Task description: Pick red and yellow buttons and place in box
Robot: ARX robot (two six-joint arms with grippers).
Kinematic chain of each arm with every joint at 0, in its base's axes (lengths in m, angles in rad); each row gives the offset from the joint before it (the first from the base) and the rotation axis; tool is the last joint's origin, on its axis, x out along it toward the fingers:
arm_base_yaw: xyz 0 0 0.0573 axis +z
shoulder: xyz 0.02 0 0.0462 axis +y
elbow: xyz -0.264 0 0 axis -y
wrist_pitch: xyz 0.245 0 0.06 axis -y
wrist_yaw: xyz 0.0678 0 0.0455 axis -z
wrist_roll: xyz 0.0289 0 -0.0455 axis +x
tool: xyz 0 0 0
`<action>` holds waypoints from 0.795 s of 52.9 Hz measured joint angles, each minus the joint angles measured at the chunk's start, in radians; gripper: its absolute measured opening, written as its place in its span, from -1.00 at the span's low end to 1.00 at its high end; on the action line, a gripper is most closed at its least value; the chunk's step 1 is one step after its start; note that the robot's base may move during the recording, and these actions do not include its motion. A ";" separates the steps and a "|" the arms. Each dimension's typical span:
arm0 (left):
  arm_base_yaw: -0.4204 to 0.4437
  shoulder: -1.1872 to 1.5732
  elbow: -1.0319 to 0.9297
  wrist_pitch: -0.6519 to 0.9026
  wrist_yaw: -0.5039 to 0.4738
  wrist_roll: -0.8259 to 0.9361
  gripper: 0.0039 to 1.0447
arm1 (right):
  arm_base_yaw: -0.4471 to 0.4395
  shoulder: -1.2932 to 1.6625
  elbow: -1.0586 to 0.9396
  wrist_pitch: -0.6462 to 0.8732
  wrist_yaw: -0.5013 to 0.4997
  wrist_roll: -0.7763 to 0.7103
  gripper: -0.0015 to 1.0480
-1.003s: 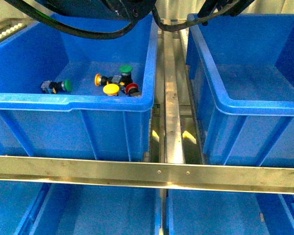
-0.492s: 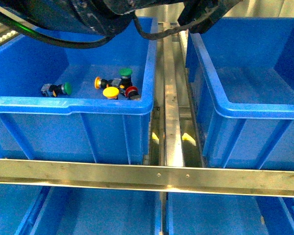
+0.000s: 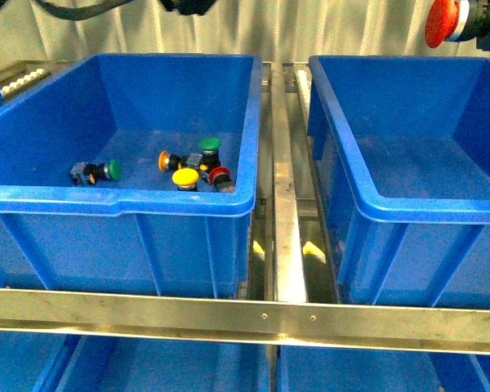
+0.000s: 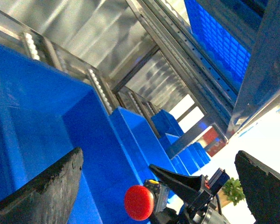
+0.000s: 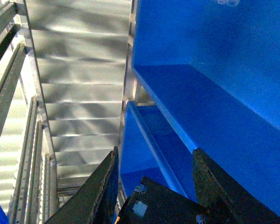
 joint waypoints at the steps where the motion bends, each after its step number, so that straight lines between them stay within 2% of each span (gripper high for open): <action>1: 0.013 -0.019 -0.020 -0.005 0.000 0.005 0.85 | 0.001 0.000 0.000 0.000 0.002 -0.004 -0.24; 8: 0.095 -0.148 -0.149 -0.076 -0.003 0.077 0.85 | 0.002 0.000 0.000 -0.005 0.018 -0.035 -0.24; 16: 0.214 -0.319 -0.327 -0.102 0.047 0.121 0.85 | -0.006 -0.002 -0.001 -0.014 0.045 -0.066 -0.24; 24: 0.373 -0.513 -0.504 -0.133 0.142 0.122 0.85 | -0.005 -0.015 -0.010 -0.025 0.076 -0.086 -0.24; 33: 0.596 -0.738 -0.695 -0.222 0.301 0.127 0.85 | 0.019 -0.024 -0.012 -0.032 0.106 -0.110 -0.24; 34: 0.612 -0.766 -0.713 -0.245 0.286 0.154 0.84 | 0.021 -0.025 -0.012 -0.032 0.110 -0.111 -0.24; 36: 0.617 -0.836 -0.742 -0.354 0.125 0.245 0.71 | 0.027 -0.026 -0.012 -0.034 0.119 -0.113 -0.24; 37: 0.620 -0.854 -0.750 -0.379 0.090 0.274 0.68 | 0.030 -0.026 -0.013 -0.036 0.124 -0.115 -0.24; 40: 0.647 -0.979 -0.820 -0.509 -0.099 0.457 0.47 | 0.038 -0.028 -0.013 -0.038 0.131 -0.118 -0.24; 42: 0.661 -1.039 -0.861 -0.549 -0.156 0.528 0.37 | 0.043 -0.029 -0.013 -0.039 0.138 -0.121 -0.24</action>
